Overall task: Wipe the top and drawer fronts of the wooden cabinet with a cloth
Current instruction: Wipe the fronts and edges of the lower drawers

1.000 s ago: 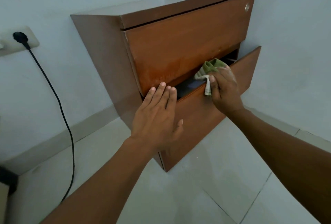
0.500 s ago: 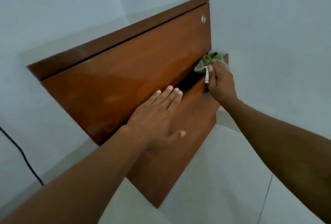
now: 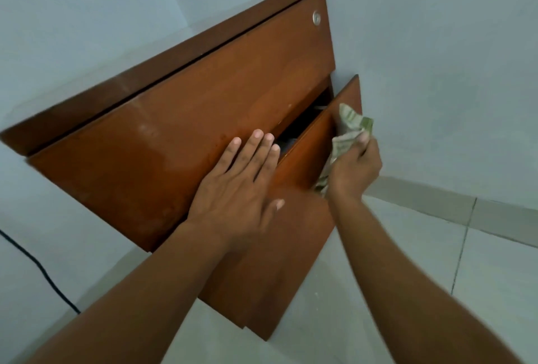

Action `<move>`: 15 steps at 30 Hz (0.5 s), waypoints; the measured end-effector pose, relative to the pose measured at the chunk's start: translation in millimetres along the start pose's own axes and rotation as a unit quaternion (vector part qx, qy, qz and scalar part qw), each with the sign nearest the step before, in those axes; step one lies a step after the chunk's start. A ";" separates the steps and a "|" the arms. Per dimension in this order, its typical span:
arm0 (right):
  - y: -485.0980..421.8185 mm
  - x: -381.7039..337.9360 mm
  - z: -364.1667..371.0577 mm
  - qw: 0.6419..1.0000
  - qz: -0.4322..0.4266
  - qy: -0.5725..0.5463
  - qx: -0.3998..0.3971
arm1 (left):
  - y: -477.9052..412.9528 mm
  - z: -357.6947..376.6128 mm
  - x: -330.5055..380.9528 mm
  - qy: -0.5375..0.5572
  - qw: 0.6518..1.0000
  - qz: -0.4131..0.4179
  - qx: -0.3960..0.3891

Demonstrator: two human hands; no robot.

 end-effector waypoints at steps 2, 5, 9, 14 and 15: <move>55.7 7.7 -14.6 0.999 -0.028 -0.024 -0.031 | 1.6 2.0 -5.1 -0.027 1.000 0.008 0.003; 104.3 16.1 -19.1 0.994 -0.060 -0.042 -0.078 | 7.6 7.8 -9.0 -0.083 0.996 0.013 -0.011; 120.5 19.9 -10.6 0.984 -0.110 -0.057 -0.126 | 9.3 12.4 -9.4 -0.134 0.990 0.010 -0.034; 140.5 37.4 12.9 0.947 -0.187 -0.068 -0.251 | -2.1 0.2 -13.2 -0.180 0.982 0.011 -0.063; 140.2 43.3 18.7 0.934 -0.236 -0.035 -0.267 | -6.9 -2.1 -14.0 -0.192 0.979 0.016 -0.067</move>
Point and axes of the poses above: each hand's wrist, its own y-axis away from the middle knuckle, its own z-axis out of the palm, x = y × z, the point moved 1 cm from there along -y, towards the middle knuckle, and after that the axes turned 11 degrees about y, right-handed, at the moved point
